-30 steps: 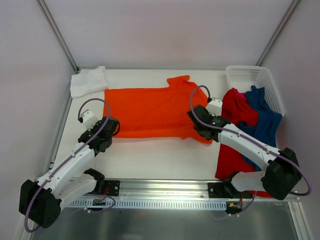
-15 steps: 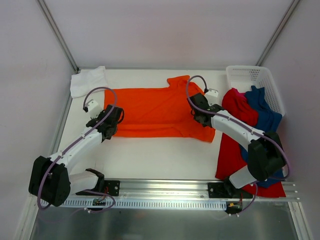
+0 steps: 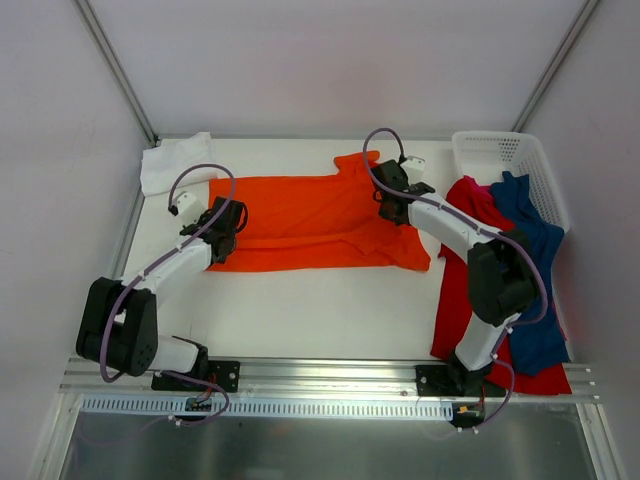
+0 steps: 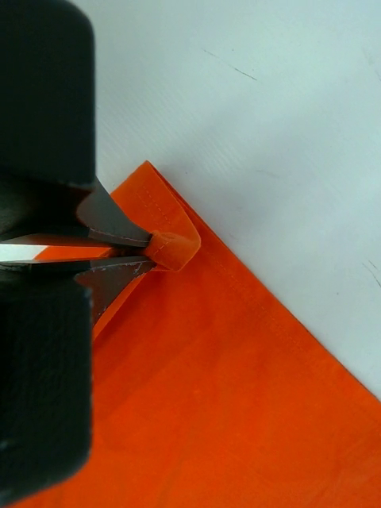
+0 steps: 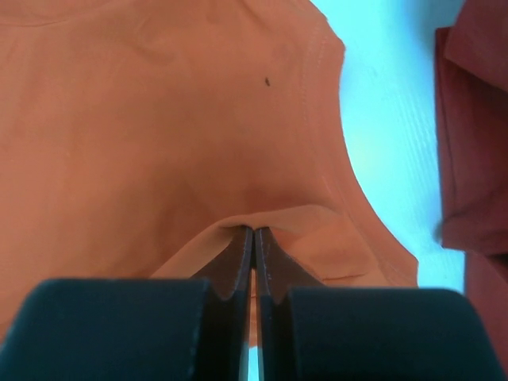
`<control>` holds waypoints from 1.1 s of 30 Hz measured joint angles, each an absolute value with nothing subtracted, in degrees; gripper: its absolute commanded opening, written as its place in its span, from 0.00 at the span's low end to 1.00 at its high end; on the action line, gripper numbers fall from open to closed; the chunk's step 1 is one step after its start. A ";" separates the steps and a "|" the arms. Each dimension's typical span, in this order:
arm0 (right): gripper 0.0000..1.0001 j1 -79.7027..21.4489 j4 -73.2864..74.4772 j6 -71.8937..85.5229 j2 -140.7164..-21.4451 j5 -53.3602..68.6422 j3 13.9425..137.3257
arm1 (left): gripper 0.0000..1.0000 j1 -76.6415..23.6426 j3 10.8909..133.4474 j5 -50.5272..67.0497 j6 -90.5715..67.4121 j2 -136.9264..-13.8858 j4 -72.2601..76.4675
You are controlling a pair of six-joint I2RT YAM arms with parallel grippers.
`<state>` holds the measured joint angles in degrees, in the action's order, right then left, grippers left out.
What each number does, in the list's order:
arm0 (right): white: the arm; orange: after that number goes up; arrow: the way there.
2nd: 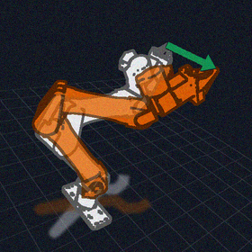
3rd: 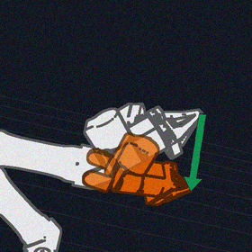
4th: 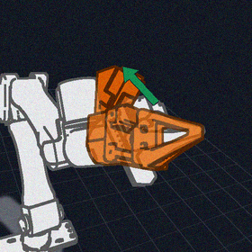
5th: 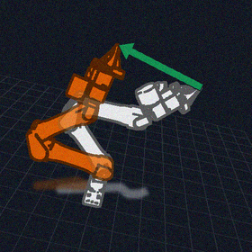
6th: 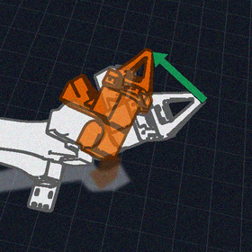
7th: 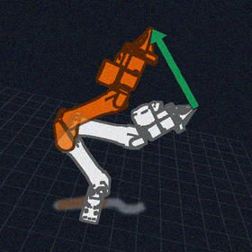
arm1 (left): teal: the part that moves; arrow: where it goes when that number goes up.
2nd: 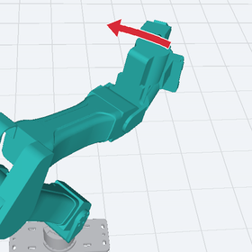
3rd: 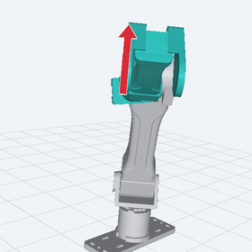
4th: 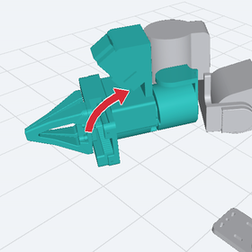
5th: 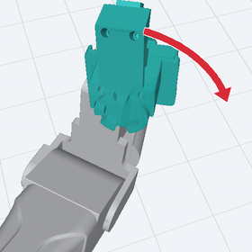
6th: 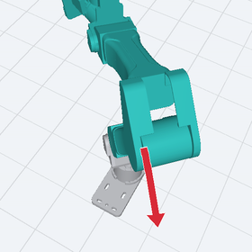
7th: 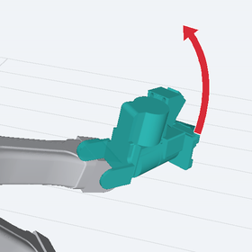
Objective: Fold and stack the t-shirts
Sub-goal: Fold the tshirt
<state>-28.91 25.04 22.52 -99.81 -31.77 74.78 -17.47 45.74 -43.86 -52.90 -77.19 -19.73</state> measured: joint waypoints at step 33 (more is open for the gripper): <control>1.00 -29.67 25.10 21.93 -96.62 -33.21 75.16 | 0.98 -11.51 50.26 -37.93 -46.76 -75.48 -13.52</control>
<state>-29.67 25.10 21.93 -96.62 -33.21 75.16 -11.51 50.26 -37.93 -46.76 -75.48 -13.52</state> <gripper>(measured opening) 0.993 0.983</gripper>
